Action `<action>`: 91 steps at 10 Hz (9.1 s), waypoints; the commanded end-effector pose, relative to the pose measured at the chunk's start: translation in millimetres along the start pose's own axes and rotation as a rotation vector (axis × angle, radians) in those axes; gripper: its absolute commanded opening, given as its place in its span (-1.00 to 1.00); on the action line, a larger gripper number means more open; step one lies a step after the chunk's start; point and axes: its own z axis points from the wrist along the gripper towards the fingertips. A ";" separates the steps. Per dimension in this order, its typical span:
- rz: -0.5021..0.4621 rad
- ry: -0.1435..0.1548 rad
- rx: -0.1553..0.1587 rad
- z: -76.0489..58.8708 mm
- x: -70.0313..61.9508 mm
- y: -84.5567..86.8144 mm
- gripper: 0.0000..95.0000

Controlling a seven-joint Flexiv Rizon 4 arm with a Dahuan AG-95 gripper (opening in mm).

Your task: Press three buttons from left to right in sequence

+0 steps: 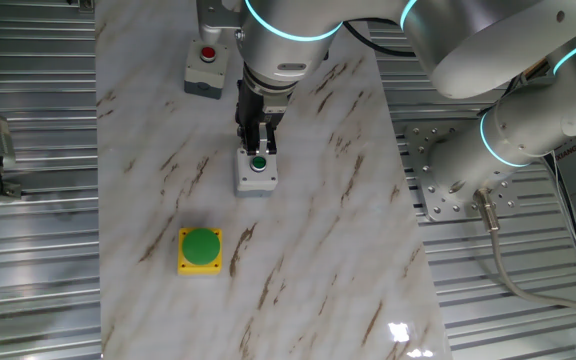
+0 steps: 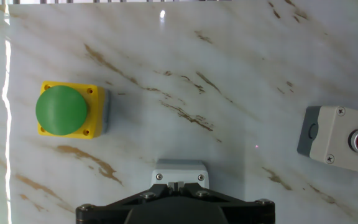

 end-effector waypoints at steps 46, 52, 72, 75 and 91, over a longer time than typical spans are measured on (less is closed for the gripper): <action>0.058 0.102 0.018 9.9 9.8 -93.5 -1.00; 0.077 0.083 0.045 9.9 9.8 -93.5 -1.00; -0.109 0.084 -0.024 6.3 -1.5 -190.0 -1.00; -0.126 0.088 -0.029 5.7 -2.6 -196.9 -1.00; -0.001 0.076 -0.037 6.3 -2.7 -196.8 -1.00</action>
